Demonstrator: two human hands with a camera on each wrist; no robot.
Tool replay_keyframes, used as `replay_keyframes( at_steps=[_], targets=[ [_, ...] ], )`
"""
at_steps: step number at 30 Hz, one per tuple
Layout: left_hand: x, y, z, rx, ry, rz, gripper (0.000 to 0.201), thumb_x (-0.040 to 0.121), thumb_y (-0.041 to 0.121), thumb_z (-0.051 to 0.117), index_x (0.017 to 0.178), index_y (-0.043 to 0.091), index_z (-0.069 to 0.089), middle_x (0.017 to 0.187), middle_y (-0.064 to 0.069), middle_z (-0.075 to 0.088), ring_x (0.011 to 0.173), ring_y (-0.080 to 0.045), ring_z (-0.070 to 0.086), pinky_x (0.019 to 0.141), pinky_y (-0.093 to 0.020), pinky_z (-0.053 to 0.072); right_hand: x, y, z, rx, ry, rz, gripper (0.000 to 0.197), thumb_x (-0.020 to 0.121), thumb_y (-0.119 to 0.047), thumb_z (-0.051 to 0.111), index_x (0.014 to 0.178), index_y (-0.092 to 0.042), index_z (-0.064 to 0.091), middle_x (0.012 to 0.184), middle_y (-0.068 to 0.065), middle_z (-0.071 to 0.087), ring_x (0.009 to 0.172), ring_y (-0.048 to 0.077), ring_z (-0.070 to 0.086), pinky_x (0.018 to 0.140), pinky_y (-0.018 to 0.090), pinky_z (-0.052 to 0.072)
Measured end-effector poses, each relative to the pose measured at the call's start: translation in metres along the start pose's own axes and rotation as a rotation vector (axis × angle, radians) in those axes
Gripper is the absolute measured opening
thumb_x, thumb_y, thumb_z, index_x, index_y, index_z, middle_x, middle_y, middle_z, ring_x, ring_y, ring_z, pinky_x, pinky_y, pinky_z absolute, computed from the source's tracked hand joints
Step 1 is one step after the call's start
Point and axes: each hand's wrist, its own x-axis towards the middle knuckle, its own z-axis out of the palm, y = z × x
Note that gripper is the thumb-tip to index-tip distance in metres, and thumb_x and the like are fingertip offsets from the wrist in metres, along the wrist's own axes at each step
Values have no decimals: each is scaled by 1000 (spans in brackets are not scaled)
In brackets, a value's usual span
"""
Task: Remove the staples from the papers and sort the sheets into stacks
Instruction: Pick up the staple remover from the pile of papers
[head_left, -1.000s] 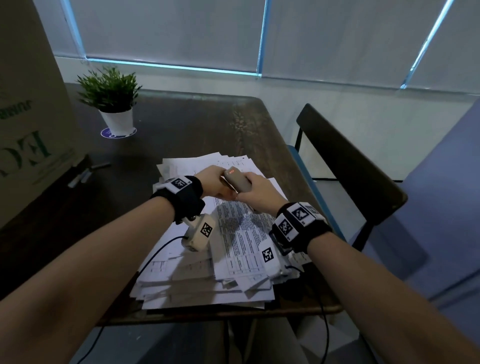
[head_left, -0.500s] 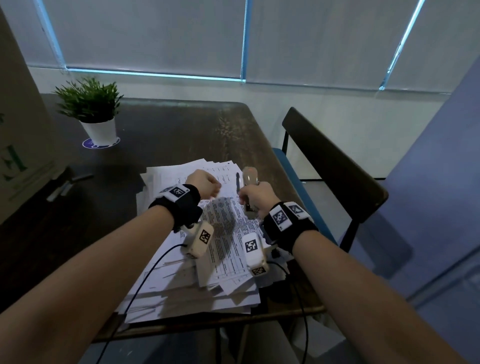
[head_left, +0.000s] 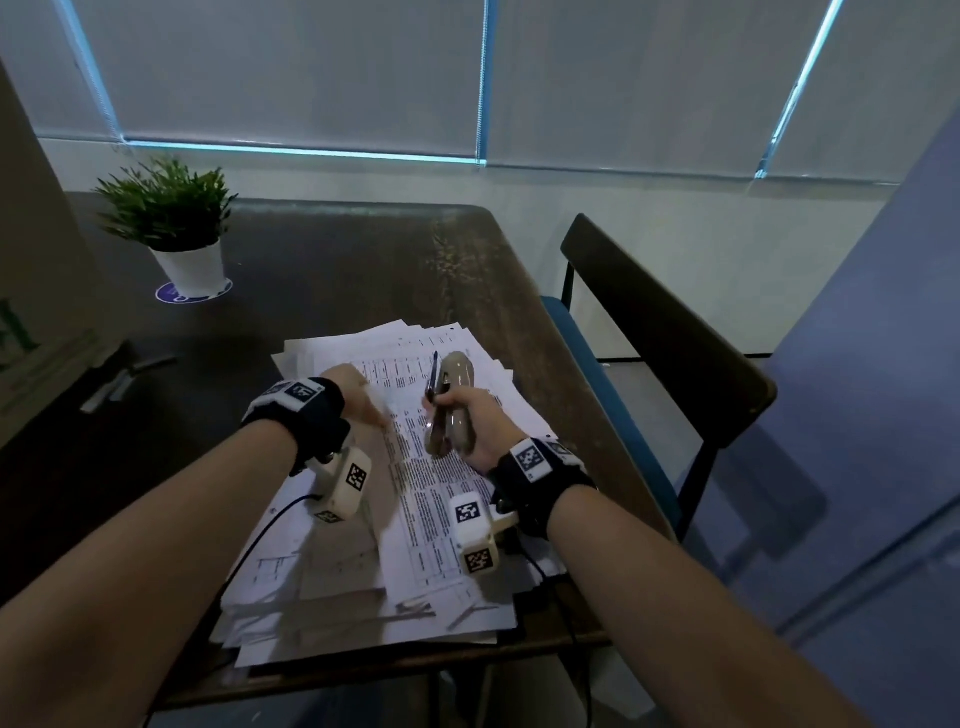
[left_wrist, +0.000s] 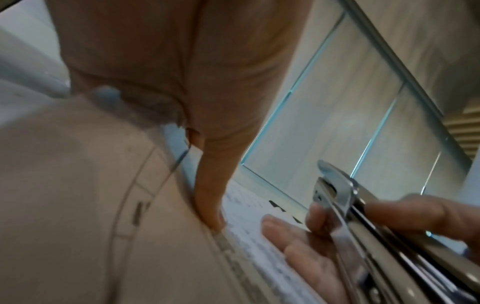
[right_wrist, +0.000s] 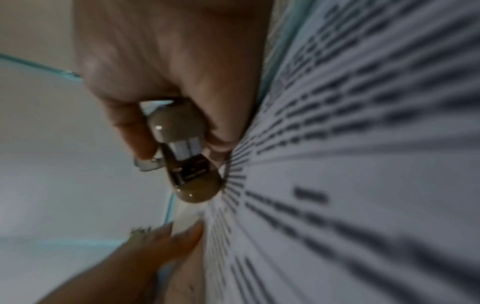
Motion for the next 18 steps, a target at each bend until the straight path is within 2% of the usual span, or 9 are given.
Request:
replay_keyframes(
  at_steps=[2, 4, 7, 8, 9, 11, 13, 16, 18],
  targets=[
    [0, -7, -3, -4, 5, 6, 71, 72, 31, 81, 132, 8, 52, 126, -10, 58, 113, -27, 55, 92, -36, 46, 4, -8, -2, 26, 80, -57, 12, 89, -4, 52, 97, 0, 60, 100, 16, 65, 77, 21, 60, 67, 34, 50],
    [-1, -12, -8, -20, -16, 9, 64, 78, 34, 75, 133, 10, 52, 130, -9, 56, 115, -25, 52, 95, -33, 42, 0, -15, -2, 99, 48, -105, 24, 89, -5, 49, 111, 0, 57, 115, 17, 67, 84, 22, 63, 68, 35, 52],
    [1, -16, -8, -34, -26, 38, 46, 85, 37, 67, 125, 15, 58, 113, -3, 59, 97, -17, 51, 79, -28, 40, -16, -13, 9, 168, -246, 47, 21, 90, -4, 44, 110, 0, 48, 118, 23, 65, 100, 34, 64, 104, 45, 45],
    [-1, -16, -7, -16, -12, 51, 45, 86, 36, 66, 125, 16, 58, 112, -4, 59, 96, -17, 51, 77, -27, 40, -23, -7, 14, 110, -315, 113, 20, 89, -4, 44, 108, 0, 49, 118, 22, 64, 103, 35, 63, 108, 46, 42],
    [0, -15, -6, -2, 6, 67, 45, 85, 33, 67, 126, 16, 57, 118, -6, 58, 100, -18, 51, 78, -27, 40, -24, 1, 17, 43, -333, 148, 19, 89, -2, 43, 105, 1, 52, 115, 20, 63, 100, 33, 63, 106, 43, 45],
    [0, -14, -5, -3, 32, 89, 48, 84, 29, 69, 128, 15, 55, 128, -8, 56, 112, -23, 51, 83, -29, 40, -21, 13, 18, 5, -311, 141, 19, 89, 0, 40, 99, 0, 56, 104, 15, 63, 91, 23, 61, 84, 32, 54],
    [-1, -16, -6, -21, 20, 100, 51, 83, 30, 70, 129, 13, 55, 130, -8, 55, 117, -25, 50, 86, -30, 39, -17, 9, 14, 31, -214, 80, 16, 89, -1, 42, 95, -4, 57, 93, 10, 62, 81, 20, 58, 68, 31, 50],
    [-4, -19, -7, -78, 3, 87, 51, 82, 29, 72, 127, 12, 56, 130, -8, 55, 117, -25, 50, 89, -30, 39, -8, -7, -2, 29, -21, -25, 10, 90, -3, 48, 92, -6, 58, 86, 8, 58, 72, 21, 55, 68, 37, 46],
    [-6, -20, -9, -139, -15, 63, 53, 80, 26, 74, 127, 12, 56, 128, -8, 56, 115, -25, 52, 89, -31, 42, 1, -15, -20, 46, 118, -79, 12, 88, -3, 54, 100, -5, 57, 94, 9, 59, 81, 21, 58, 75, 37, 51]
  ],
)
